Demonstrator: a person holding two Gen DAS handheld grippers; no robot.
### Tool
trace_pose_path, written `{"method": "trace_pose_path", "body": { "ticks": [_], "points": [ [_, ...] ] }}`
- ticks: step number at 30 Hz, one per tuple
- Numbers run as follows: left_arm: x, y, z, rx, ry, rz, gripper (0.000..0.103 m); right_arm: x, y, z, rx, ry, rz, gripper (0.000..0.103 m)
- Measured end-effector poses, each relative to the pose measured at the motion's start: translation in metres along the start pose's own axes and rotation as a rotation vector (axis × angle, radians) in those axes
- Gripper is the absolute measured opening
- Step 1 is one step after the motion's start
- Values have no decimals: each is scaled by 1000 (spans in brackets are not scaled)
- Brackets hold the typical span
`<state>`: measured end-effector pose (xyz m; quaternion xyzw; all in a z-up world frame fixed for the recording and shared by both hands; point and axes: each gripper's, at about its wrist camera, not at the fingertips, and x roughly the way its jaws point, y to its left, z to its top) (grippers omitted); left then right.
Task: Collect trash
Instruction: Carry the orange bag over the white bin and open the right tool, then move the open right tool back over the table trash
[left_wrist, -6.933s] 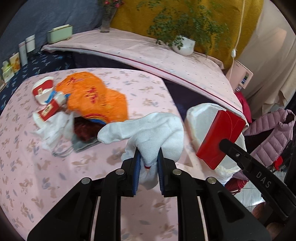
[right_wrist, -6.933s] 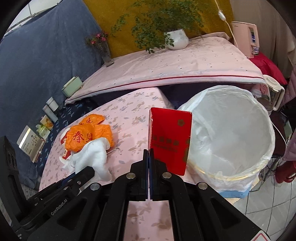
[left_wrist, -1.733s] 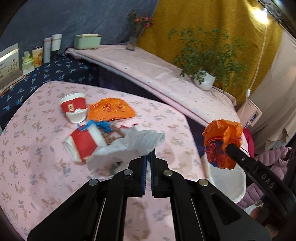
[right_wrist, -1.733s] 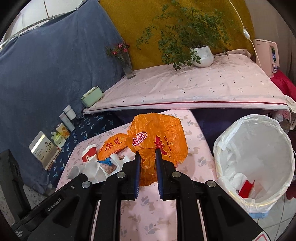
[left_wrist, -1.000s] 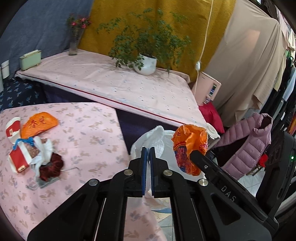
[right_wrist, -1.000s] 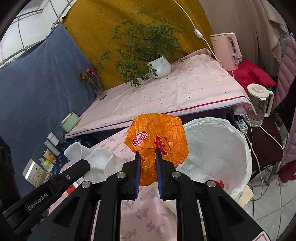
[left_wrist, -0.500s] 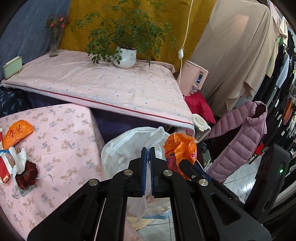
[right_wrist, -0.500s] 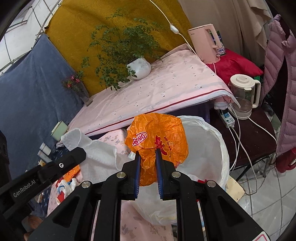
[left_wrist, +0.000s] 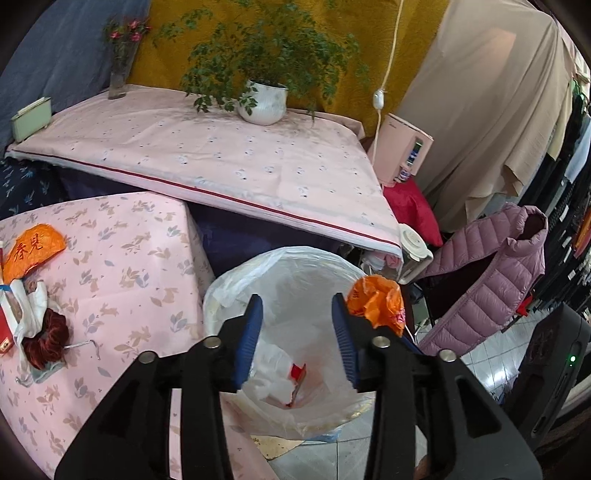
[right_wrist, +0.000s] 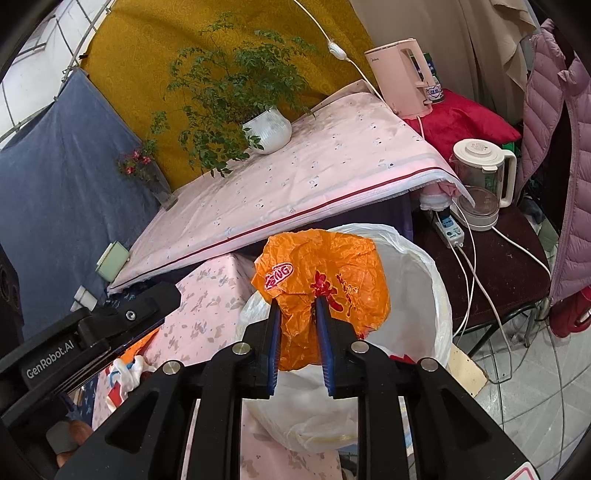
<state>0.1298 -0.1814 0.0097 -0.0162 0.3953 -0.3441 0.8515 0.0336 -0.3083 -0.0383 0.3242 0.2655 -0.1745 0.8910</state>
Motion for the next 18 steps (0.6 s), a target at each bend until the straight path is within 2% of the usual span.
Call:
{"method": "trace_pose_path", "body": {
  "ticks": [5, 7, 18],
  "points": [
    [-3, 12, 0, -23, -5, 18, 43, 0, 4, -3, -5, 3, 7, 26],
    [-5, 15, -1, -22, -8, 29, 43, -1, 8, -3, -13, 1, 8, 32],
    [-14, 29, -6, -40, -22, 56, 43, -4, 24, -6, -50, 3, 11, 34]
  ]
}}
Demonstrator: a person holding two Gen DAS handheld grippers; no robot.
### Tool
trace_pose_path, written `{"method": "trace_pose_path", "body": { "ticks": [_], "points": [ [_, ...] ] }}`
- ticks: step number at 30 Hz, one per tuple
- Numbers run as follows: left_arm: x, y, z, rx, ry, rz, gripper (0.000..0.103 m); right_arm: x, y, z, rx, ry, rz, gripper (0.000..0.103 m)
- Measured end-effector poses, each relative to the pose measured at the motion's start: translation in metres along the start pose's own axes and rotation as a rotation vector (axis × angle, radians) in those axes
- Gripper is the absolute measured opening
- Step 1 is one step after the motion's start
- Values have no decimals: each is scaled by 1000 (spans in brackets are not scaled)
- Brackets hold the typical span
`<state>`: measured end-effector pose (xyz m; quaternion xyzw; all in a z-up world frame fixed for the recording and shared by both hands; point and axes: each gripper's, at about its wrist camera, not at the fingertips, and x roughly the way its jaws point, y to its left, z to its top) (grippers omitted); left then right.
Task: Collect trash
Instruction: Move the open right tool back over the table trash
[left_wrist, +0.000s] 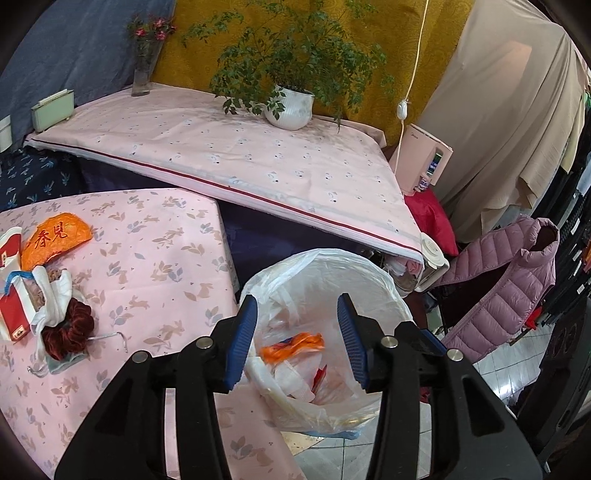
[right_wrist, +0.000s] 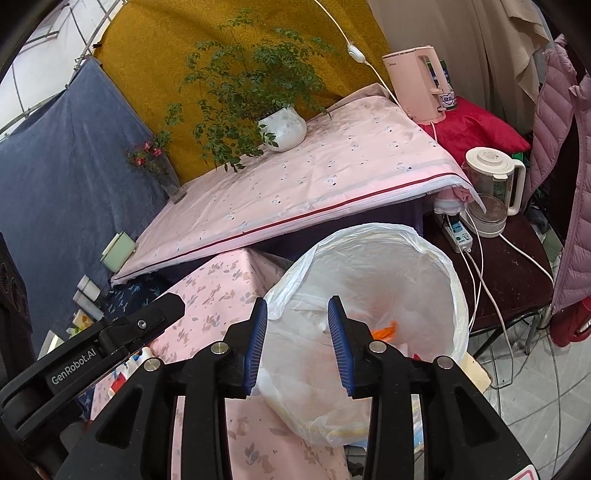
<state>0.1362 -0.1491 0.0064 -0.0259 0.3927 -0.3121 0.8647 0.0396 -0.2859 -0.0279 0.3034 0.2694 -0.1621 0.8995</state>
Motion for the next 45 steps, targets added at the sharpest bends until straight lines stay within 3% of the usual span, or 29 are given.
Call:
{"method": "trace_pose_path", "body": {
  "ticks": [13, 37, 40, 45],
  "points": [
    [-16, 45, -11, -45, -17, 92, 43, 4, 36, -13, -94, 30, 4, 43],
    [-59, 195, -36, -244, -57, 339, 43, 37, 150, -72, -326, 151, 72, 43],
    [-65, 215, -42, -266, -57, 384, 43, 42, 165, -81, -353, 166, 80, 49],
    [-71, 243, -50, -294, -48, 434, 44, 54, 188, -95, -395, 194, 91, 49]
  ]
}}
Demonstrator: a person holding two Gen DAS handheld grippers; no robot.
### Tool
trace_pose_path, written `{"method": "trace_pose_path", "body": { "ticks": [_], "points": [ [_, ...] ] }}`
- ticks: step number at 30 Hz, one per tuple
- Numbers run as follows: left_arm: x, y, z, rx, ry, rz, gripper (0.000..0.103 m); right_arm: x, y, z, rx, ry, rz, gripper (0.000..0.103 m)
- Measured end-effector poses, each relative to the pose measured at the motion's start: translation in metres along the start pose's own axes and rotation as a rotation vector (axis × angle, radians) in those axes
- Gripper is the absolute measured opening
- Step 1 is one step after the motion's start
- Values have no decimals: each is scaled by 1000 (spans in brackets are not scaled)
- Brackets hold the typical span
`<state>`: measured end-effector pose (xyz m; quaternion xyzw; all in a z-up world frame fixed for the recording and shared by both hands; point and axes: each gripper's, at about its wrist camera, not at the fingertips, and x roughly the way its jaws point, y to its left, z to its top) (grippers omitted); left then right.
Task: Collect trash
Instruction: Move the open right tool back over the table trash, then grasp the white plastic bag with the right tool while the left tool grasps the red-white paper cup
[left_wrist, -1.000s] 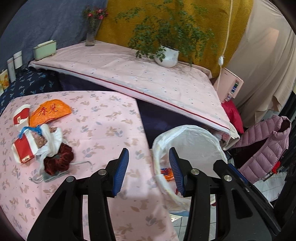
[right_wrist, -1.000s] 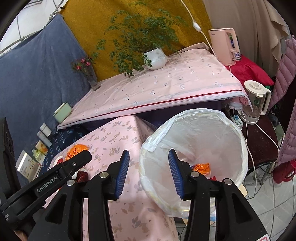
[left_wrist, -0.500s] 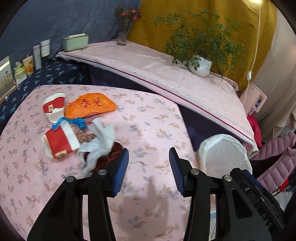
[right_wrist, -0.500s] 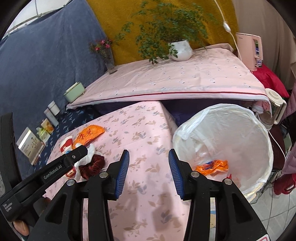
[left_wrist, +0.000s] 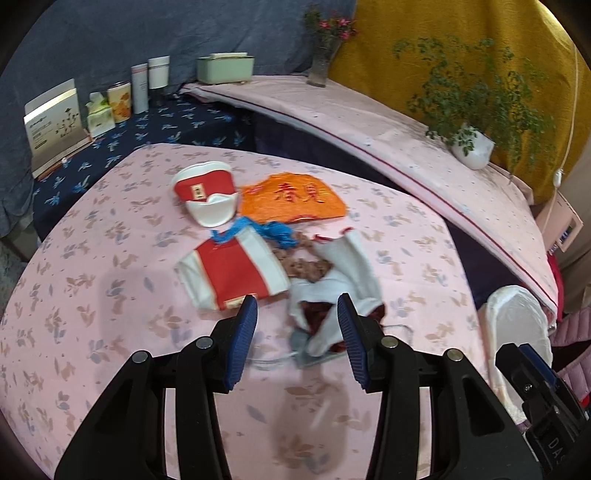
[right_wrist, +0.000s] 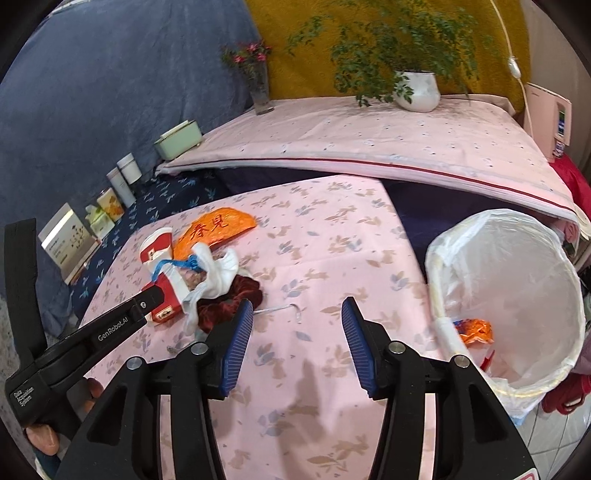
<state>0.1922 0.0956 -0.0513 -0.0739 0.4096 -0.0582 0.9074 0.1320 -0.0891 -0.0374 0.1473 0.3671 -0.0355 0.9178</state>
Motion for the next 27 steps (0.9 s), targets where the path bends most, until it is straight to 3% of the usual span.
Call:
{"method": "trace_pose_path", "body": {
  "ticks": [3, 10, 15, 23, 26, 27],
  "points": [
    [5, 18, 1, -15, 5, 36, 54, 10, 14, 0, -19, 14, 7, 49],
    [19, 55, 5, -60, 32, 73, 63, 33, 44, 3, -48, 43, 23, 49],
    [34, 77, 8, -101, 61, 81, 63, 51, 61, 8, -61, 62, 24, 49],
    [58, 90, 14, -150, 113, 24, 62, 81, 78, 13, -64, 98, 29, 49],
    [66, 91, 14, -161, 130, 7, 55, 90, 84, 14, -72, 105, 27, 49],
    [68, 92, 14, -167, 139, -5, 48, 93, 85, 14, -73, 110, 28, 49]
  ]
}}
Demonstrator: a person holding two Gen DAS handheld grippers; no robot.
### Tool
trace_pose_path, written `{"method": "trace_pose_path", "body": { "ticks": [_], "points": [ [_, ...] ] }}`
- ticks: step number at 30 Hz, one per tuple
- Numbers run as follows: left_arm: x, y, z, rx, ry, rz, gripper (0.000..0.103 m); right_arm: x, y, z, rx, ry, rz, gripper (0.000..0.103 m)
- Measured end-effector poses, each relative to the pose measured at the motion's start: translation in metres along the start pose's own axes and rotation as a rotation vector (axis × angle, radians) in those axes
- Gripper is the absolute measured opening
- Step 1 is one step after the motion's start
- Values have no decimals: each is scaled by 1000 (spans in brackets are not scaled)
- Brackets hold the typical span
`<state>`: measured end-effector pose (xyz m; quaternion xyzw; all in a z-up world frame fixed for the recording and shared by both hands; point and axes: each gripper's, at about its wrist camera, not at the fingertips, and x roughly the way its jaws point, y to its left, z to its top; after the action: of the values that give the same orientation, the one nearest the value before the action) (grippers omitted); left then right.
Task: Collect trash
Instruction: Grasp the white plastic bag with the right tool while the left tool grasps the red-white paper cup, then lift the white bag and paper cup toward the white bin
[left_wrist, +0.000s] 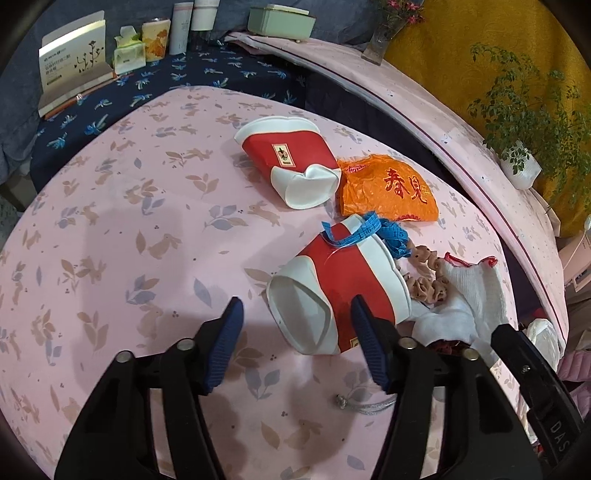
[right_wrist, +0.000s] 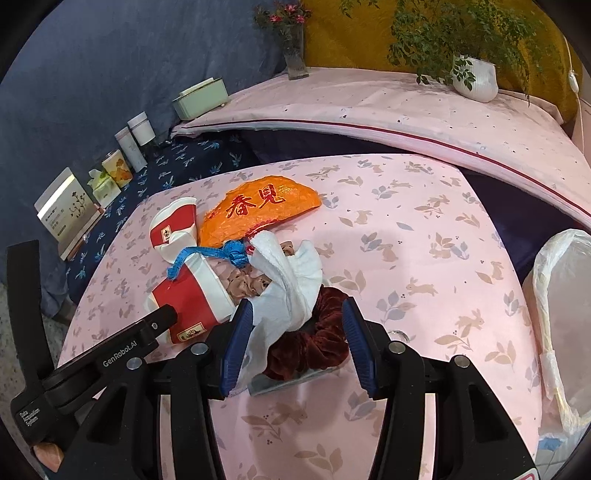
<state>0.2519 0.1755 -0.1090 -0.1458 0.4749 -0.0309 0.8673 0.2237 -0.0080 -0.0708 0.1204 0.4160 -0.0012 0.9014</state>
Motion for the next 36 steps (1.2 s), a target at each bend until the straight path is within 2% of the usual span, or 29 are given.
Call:
{"method": "trace_pose_path", "body": {
  "ticks": [2, 4, 5, 7, 10, 12, 23, 36],
  "points": [
    [3, 2, 0, -5, 14, -18, 41, 5, 0, 1, 2, 9, 1, 48],
    [3, 1, 0, -6, 10, -31, 31, 10, 1, 1, 4, 16, 4, 43],
    [3, 1, 1, -5, 8, -30, 30, 12, 1, 0, 4, 18, 4, 40],
    [1, 0, 1, -4, 2, -31, 27, 16, 1, 0, 2, 30, 13, 26],
    [-2, 0, 1, -8, -3, -33, 26, 17, 2, -2, -3, 38, 20, 13],
    [-6, 0, -1, -8, -11, -34, 24, 15, 3, -3, -9, 33, 21, 8],
    [-58, -31, -2, 52, -97, -56, 23, -41, -6, 11, 5, -90, 50, 5],
    [-128, -133, -14, 228, -207, -133, 23, -141, -69, 30, 92, -285, 38, 5]
  ]
}}
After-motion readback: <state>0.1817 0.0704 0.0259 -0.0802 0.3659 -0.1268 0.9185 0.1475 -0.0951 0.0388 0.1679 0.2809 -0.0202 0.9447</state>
